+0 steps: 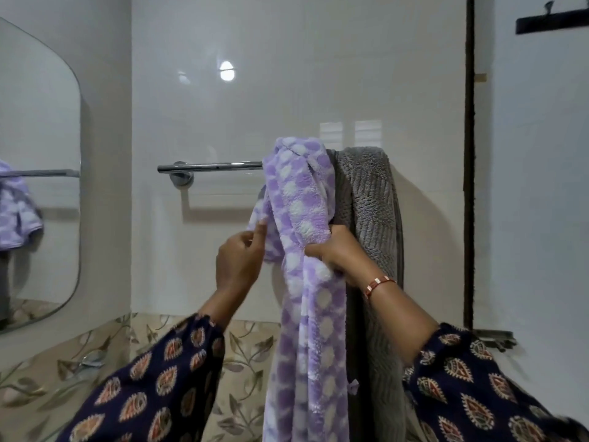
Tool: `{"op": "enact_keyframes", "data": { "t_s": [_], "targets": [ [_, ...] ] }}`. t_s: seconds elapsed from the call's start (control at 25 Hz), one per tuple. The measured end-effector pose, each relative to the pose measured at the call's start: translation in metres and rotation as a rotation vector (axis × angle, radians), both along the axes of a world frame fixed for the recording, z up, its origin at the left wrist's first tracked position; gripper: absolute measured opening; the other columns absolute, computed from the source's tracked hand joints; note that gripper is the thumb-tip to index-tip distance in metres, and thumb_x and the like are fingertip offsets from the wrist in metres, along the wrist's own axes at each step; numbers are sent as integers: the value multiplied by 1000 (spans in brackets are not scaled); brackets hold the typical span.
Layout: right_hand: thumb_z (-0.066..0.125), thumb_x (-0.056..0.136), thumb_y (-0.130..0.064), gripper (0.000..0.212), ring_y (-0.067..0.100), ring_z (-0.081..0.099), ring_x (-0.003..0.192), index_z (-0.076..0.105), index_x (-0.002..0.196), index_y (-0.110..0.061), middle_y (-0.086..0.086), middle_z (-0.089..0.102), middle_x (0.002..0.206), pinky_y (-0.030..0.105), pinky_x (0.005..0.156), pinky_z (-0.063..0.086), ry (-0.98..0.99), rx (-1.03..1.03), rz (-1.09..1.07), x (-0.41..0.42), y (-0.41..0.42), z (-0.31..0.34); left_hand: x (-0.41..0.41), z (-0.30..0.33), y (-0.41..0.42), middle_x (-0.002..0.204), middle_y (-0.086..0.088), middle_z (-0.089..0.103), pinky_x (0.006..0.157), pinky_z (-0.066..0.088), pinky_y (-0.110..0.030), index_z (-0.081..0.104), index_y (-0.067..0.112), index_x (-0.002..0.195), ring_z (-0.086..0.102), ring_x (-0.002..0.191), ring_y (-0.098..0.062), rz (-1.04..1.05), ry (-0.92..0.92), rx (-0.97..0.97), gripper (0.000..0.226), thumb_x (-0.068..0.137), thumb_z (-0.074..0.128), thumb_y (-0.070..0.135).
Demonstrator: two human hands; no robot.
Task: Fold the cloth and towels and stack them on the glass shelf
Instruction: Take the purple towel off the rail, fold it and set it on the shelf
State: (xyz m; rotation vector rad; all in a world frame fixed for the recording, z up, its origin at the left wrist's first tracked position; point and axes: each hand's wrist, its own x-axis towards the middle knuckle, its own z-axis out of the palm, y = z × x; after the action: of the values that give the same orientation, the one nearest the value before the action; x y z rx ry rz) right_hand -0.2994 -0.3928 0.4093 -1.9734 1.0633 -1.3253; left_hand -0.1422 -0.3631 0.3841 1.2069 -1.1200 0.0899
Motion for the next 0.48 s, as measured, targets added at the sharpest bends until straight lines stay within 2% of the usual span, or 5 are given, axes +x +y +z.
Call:
{"op": "enact_keyframes", "data": {
  "t_s": [0.2,0.28,0.36,0.44,0.48],
  "targets": [
    [73,76,-11,24,10,53,59,67,97,0,2,62,78,12,44,41,160,99,59,-13,14,-7,-23,40,-5,76,10,59,80,52,-44,57,21,65,60,75,-22,-255,64,55,45,76,52,65],
    [73,77,-13,11,7,49,53,63,75,-9,-3,56,65,9,37,38,216,165,62,-19,16,-12,-34,53,-9,99,23,55,91,48,-35,65,22,98,59,93,-14,-284,-12,-17,35,81,59,52],
    [74,77,-16,25,6,47,47,55,61,-14,-5,52,58,7,32,33,290,235,65,-25,17,-20,-38,60,-19,121,13,55,101,43,-31,50,19,127,54,114,-13,-310,-71,-46,65,73,67,50],
    [76,75,-19,26,2,49,40,56,60,-11,-6,52,56,8,36,36,395,313,58,-31,19,-34,-40,59,-23,129,-1,54,93,45,-31,37,13,133,54,118,-22,-296,-95,3,88,61,70,51],
    [77,73,-21,22,2,53,44,61,65,-8,-6,56,59,10,43,43,478,340,57,-33,18,-41,-41,59,-27,131,-6,53,88,44,-29,30,11,135,54,117,-27,-289,-116,46,88,63,71,42]
  ]
}}
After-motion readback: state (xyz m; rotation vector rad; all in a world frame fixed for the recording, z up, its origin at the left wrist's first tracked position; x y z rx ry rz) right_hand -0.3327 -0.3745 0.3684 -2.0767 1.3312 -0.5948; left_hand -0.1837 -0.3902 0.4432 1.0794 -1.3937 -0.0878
